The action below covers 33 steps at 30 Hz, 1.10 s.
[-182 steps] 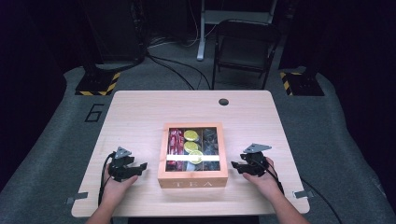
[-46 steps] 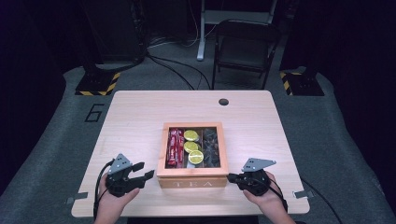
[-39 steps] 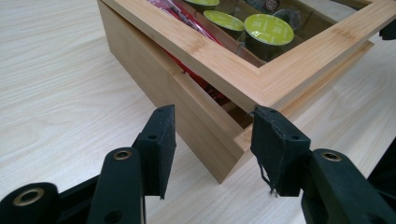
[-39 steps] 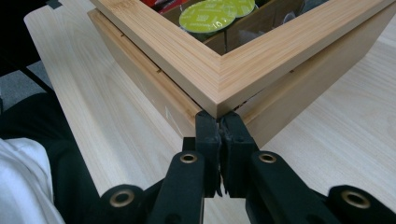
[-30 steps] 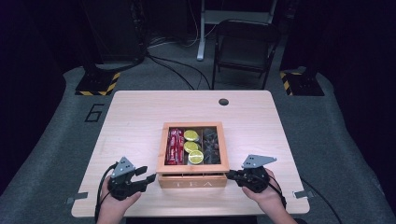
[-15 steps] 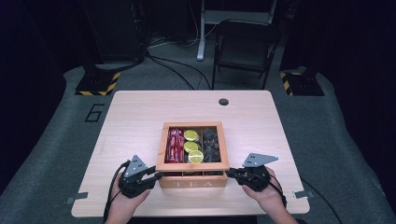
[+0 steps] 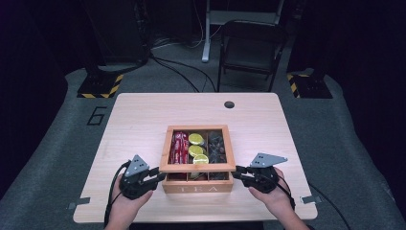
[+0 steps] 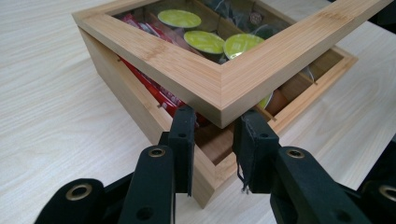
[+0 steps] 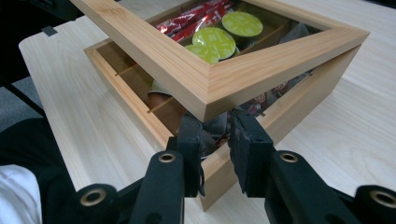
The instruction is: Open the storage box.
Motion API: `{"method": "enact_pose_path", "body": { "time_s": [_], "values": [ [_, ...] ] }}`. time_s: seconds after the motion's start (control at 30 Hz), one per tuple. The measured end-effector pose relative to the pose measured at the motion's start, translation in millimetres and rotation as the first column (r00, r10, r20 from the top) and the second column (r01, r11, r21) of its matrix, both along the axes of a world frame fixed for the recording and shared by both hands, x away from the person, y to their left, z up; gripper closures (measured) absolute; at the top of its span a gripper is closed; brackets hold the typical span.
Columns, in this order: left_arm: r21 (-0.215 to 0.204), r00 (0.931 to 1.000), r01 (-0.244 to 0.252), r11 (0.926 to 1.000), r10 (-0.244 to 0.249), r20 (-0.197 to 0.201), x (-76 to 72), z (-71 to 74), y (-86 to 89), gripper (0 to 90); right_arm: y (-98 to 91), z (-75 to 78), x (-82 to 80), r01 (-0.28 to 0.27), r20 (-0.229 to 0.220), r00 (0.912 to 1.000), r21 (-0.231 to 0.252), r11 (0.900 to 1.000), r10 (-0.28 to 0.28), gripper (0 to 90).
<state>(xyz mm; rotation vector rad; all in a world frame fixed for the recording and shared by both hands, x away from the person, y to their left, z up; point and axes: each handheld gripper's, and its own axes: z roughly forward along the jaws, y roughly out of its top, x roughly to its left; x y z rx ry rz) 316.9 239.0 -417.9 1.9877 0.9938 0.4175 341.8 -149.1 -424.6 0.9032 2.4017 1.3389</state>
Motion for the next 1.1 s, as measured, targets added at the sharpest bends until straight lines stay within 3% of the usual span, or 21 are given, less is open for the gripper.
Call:
{"method": "enact_pose_path", "body": {
  "time_s": [0.3,0.4,0.57,0.73,1.1],
  "values": [
    [0.026,0.9967,-0.052,0.9983,0.05,0.064,1.6,18.5,-0.6,63.0,3.0,19.0,6.2,0.012,0.033,0.9994,-0.013,0.9998,-0.012,73.8],
    [-0.003,0.9968,-0.043,0.9991,0.043,0.068,4.2,24.1,0.2,65.4,1.5,25.0,10.4,0.026,0.039,0.9989,0.003,0.9997,-0.026,73.5],
    [-0.009,0.995,-0.058,0.9983,0.059,0.08,6.7,28.7,-0.5,66.5,0.4,29.5,15.6,0.045,0.039,0.9982,0.019,0.9988,-0.046,72.1],
    [-0.03,0.9933,-0.06,0.9977,0.063,0.097,10.6,36.1,1.1,68.4,2.7,36.7,19.2,0.06,0.07,0.9957,0.016,0.9981,-0.061,71.5],
    [-0.035,0.9881,-0.052,0.998,0.056,0.143,24.0,47.6,2.8,67.5,2.8,51.6,31.6,0.079,0.095,0.9919,0.059,0.9951,-0.085,71.8]
  ]
}}
